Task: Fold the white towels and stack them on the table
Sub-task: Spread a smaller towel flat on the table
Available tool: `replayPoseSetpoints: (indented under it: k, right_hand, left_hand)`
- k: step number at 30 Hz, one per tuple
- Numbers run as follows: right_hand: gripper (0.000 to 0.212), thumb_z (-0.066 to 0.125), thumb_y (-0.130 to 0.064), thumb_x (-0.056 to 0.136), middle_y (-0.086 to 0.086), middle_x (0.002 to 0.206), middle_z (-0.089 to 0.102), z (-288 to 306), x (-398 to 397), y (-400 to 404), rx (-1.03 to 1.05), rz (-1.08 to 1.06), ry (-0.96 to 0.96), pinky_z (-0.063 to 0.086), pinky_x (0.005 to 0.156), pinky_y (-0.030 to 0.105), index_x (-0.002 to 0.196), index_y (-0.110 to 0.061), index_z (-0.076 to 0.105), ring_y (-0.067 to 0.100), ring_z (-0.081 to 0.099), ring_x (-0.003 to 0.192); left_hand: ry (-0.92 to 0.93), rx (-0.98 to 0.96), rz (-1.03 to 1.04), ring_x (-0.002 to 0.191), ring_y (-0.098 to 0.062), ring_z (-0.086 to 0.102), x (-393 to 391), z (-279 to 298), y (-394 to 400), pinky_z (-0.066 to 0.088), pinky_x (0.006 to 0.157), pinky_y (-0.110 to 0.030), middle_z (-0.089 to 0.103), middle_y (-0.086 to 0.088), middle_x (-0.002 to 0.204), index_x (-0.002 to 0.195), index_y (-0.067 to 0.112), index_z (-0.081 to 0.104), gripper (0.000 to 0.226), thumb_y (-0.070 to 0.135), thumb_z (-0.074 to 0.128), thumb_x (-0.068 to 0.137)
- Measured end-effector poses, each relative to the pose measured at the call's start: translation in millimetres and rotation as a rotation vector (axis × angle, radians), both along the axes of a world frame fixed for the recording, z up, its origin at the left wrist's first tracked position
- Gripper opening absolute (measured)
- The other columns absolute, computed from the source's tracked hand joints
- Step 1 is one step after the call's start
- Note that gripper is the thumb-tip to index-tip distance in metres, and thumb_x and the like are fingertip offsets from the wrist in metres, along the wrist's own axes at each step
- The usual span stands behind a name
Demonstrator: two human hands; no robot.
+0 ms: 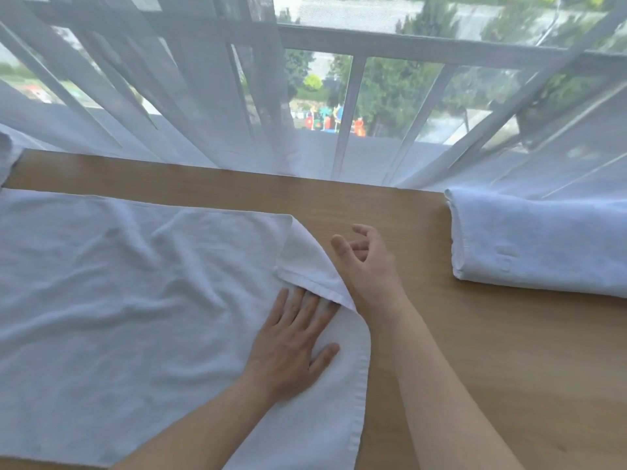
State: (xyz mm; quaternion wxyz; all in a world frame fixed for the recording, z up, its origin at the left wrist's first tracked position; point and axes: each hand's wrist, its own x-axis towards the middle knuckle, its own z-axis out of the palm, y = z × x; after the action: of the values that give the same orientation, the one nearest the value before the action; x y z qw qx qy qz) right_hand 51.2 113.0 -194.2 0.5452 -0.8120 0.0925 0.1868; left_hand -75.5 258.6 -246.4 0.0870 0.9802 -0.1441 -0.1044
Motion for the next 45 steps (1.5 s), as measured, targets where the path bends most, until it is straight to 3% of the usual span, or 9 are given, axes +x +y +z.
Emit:
replayPoseSetpoints:
  k: [7,14,18,22,28,33,38,42,45]
  right_hand:
    - [0.029,0.063,-0.055,0.088,-0.019,0.084,0.062,-12.7,-35.2,-25.2,-0.314,0.330,-0.098,0.045,0.071,0.020,0.111,-0.039,0.055,-0.003,0.058,0.081]
    - [0.014,0.049,-0.028,0.102,-0.004,0.090,0.069,-25.5,-39.5,-47.7,-0.400,-0.083,-0.112,0.040,0.073,0.033,0.102,-0.023,0.063,0.023,0.062,0.092]
    - [0.025,0.049,-0.027,0.101,-0.002,0.116,0.064,-26.0,-46.3,-50.9,-0.413,-0.292,-0.182,0.037,0.083,0.032,0.125,-0.019,0.054,0.023,0.057,0.108]
    - [0.050,0.055,-0.030,0.098,0.002,0.134,0.052,-26.4,-52.7,-37.7,-0.538,-0.104,-0.245,0.040,0.090,0.038,0.145,-0.026,0.038,0.025,0.052,0.116]
    - [0.022,0.055,-0.016,0.096,0.014,0.117,0.060,-15.9,-8.9,-45.5,-0.581,-0.410,-0.166,0.042,0.085,0.040,0.116,-0.009,0.054,0.036,0.056,0.108]
    - [0.027,0.051,-0.018,0.093,0.005,0.121,0.061,-16.9,-78.7,12.0,-0.741,-0.080,-0.607,0.037,0.092,0.040,0.117,-0.012,0.062,0.027,0.054,0.114]
    - [0.069,0.035,-0.050,0.103,-0.002,0.168,-0.002,-47.4,-76.3,8.5,-0.886,0.316,-0.297,-0.006,0.124,0.042,0.161,-0.025,0.007,0.020,-0.002,0.155]
    - [0.070,0.037,-0.046,0.104,0.008,0.168,0.007,-38.7,-56.5,15.9,-0.888,-0.009,-0.117,-0.001,0.123,0.052,0.160,-0.015,0.010,0.029,0.005,0.154]
    - [0.063,0.036,-0.044,0.104,0.004,0.168,0.006,-34.9,-86.2,45.8,-0.889,0.293,-0.323,-0.007,0.124,0.045,0.160,-0.022,0.017,0.025,0.003,0.155]
  left_hand:
    - [-0.060,-0.127,0.023,0.151,-0.029,0.024,26.8,6.9,-17.7,0.019,0.122,-0.052,0.044,0.001,0.151,0.147,0.016,0.044,0.063,0.055,0.044,0.097]
    - [-0.091,-0.206,-0.076,0.151,-0.029,0.024,41.5,5.8,-40.2,0.015,0.124,-0.048,0.039,-0.006,0.158,0.131,0.013,0.052,0.047,0.047,0.041,0.100]
    - [-0.155,-0.246,0.181,0.154,-0.026,0.019,30.5,6.6,-13.9,0.017,0.124,-0.045,0.028,-0.007,0.164,0.144,0.017,0.048,0.051,0.042,0.039,0.101]
    - [-0.138,-0.094,0.345,0.154,-0.028,0.016,18.6,3.2,36.5,0.013,0.124,-0.048,0.022,-0.008,0.166,0.152,0.019,0.041,0.061,0.047,0.033,0.099]
    - [-0.039,0.031,0.257,0.156,-0.024,-0.008,11.0,-6.6,54.2,0.001,0.125,-0.048,-0.005,-0.002,0.169,0.161,0.030,0.009,0.071,0.058,0.023,0.098]
    - [0.015,0.020,0.252,0.153,-0.022,-0.020,14.5,-2.8,54.8,-0.009,0.124,-0.047,-0.018,-0.001,0.167,0.160,0.031,-0.005,0.072,0.061,0.011,0.096]
    - [-0.098,-0.006,0.280,0.156,-0.025,-0.003,0.3,-1.2,90.6,0.001,0.125,-0.048,0.005,-0.004,0.169,0.161,0.027,0.016,0.068,0.056,0.026,0.100]
    - [-0.031,0.079,0.302,0.155,-0.028,-0.013,-15.4,-7.5,119.5,-0.002,0.124,-0.053,-0.006,-0.003,0.169,0.161,0.030,0.005,0.073,0.064,0.016,0.098]
    - [-0.022,0.056,0.291,0.154,-0.030,-0.013,-15.6,-5.1,117.9,-0.002,0.124,-0.054,-0.007,-0.005,0.169,0.162,0.028,0.006,0.074,0.062,0.017,0.097]
